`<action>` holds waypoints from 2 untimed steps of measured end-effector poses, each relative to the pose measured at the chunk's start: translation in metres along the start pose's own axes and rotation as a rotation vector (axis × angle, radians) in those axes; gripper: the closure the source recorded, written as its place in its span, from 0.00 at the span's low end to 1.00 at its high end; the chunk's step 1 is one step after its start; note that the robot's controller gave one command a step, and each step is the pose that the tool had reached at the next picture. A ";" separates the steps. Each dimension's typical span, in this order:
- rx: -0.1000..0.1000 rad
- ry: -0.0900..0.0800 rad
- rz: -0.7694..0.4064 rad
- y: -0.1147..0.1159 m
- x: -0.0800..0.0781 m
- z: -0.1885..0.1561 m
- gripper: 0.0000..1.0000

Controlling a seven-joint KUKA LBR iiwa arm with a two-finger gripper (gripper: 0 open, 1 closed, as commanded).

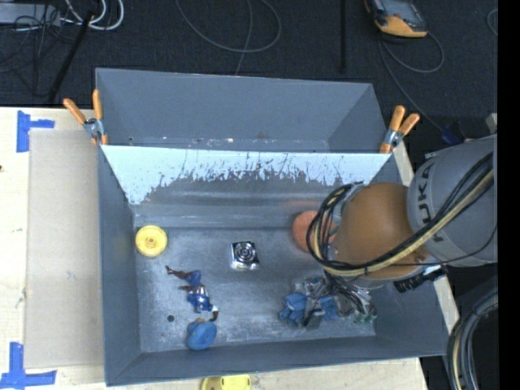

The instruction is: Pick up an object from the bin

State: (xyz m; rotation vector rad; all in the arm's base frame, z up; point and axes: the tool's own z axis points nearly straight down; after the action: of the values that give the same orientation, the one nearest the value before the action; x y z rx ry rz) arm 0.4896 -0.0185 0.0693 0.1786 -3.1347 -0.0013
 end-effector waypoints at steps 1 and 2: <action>0.000 0.000 0.000 0.000 0.000 0.000 1.00; 0.001 -0.002 -0.019 0.013 -0.005 -0.125 1.00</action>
Offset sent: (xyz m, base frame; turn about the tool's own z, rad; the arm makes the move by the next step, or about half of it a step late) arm 0.0034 0.0131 0.1258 -0.0193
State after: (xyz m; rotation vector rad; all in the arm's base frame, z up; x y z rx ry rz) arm 0.4934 -0.0055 0.1945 0.2081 -3.1348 -0.0006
